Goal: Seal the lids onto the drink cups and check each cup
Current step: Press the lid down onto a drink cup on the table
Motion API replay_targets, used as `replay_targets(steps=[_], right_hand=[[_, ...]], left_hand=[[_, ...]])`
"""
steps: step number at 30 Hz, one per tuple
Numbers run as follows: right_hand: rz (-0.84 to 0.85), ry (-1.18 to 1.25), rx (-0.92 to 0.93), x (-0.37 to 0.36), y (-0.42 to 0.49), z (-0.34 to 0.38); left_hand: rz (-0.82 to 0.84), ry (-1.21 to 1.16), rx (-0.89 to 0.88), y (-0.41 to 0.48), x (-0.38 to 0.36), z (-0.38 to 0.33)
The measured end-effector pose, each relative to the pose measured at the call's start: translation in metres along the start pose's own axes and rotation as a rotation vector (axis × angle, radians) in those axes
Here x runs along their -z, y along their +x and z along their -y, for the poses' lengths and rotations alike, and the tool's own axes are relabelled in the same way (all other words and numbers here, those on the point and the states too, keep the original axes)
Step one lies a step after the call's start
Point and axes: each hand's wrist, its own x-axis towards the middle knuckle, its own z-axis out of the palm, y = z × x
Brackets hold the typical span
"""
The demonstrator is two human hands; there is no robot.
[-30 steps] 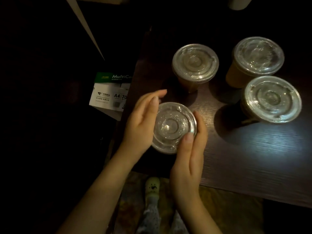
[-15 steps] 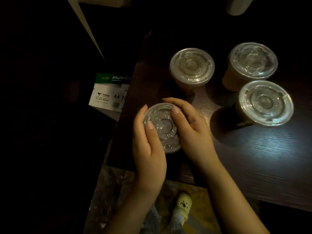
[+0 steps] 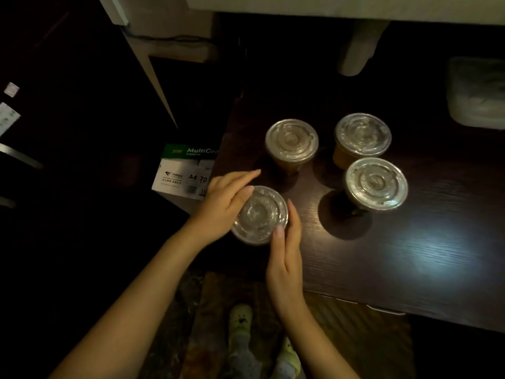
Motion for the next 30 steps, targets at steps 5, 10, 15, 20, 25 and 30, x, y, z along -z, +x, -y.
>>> replay_targets(steps=[5,10,15,20,25,30], right_hand=[[0.127,-0.090,0.036,0.027,-0.010,-0.017],[0.514,-0.175,0.050,0.042,0.034,-0.012],[0.739,-0.229,-0.032,0.045,0.067,-0.013],[0.645,-0.264,0.038,0.039,0.065,-0.015],[0.309,-0.264,0.108,0.020,0.042,-0.025],[0.168,-0.285,0.151,0.013,0.016,-0.036]], left_hand=[[-0.168,0.169,0.060,-0.005,-0.003,-0.035],[-0.170,0.513,0.163,-0.013,-0.037,-0.050],[-0.230,0.540,0.139,-0.011,-0.040,-0.044],[-0.173,0.510,0.063,-0.010,-0.032,-0.044],[-0.108,0.455,0.278,-0.012,-0.031,-0.052],[-0.279,0.362,0.276,-0.008,-0.042,-0.056]])
